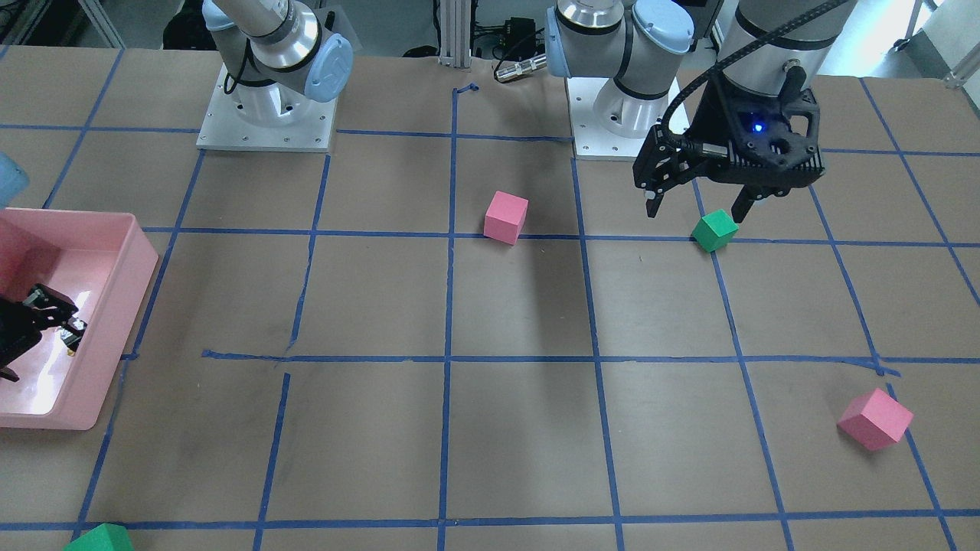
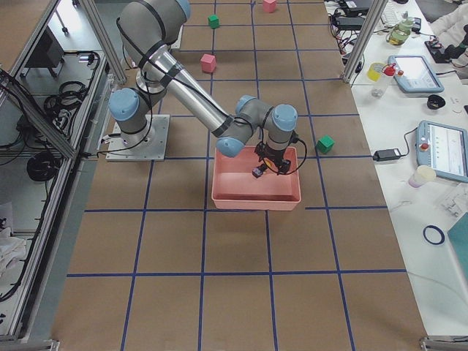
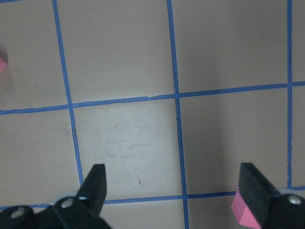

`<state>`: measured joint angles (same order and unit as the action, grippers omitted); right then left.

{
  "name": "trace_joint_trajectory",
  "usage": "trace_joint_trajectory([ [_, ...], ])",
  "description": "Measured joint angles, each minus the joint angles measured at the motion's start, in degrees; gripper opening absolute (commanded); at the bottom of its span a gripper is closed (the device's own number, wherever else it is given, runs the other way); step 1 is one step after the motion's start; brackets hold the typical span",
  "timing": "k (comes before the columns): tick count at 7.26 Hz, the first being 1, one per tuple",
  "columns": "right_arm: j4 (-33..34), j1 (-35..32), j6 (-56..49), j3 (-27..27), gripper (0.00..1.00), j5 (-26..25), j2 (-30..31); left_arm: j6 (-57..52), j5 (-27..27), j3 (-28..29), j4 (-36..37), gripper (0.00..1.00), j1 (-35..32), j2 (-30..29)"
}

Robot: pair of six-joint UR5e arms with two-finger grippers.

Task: Align button upright
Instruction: 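Close the right gripper on the switch body and lift it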

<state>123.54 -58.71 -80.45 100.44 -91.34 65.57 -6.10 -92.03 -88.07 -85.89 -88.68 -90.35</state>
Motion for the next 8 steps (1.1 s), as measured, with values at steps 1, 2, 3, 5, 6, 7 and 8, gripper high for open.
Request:
trace_joint_trajectory([
  [1, 0.1, 0.0, -0.2, 0.0, 1.0, -0.6, -0.1, 0.0, 0.0, 0.0, 0.0, 1.0, 0.0, 0.0],
  [2, 0.2, 0.0, -0.7, 0.1, 1.0, -0.9, -0.2, 0.0, 0.0, 0.0, 0.0, 1.0, 0.0, 0.0],
  [3, 0.2, 0.0, -1.6, 0.1, 1.0, -1.1, -0.2, 0.0, 0.0, 0.0, 0.0, 1.0, 0.0, 0.0],
  [5, 0.1, 0.0, -2.6, 0.7, 1.0, -1.2, -0.2, 0.1, 0.3, -0.1, 0.0, 1.0, 0.0, 0.0],
  [6, 0.1, 0.0, -2.7, 1.5, 1.0, -1.2, -0.1, 0.1, 0.3, -0.1, 0.0, 1.0, 0.0, 0.0],
  [7, 0.0, 0.0, -2.9, 2.2, 1.0, -1.2, 0.0, 0.1, 0.3, -0.1, 0.0, 1.0, 0.0, 0.0],
  [8, 0.0, 0.0, -3.4, 2.7, 1.0, -1.2, 0.0, 0.1, 0.2, -0.1, 0.0, 1.0, 0.0, 0.0],
])
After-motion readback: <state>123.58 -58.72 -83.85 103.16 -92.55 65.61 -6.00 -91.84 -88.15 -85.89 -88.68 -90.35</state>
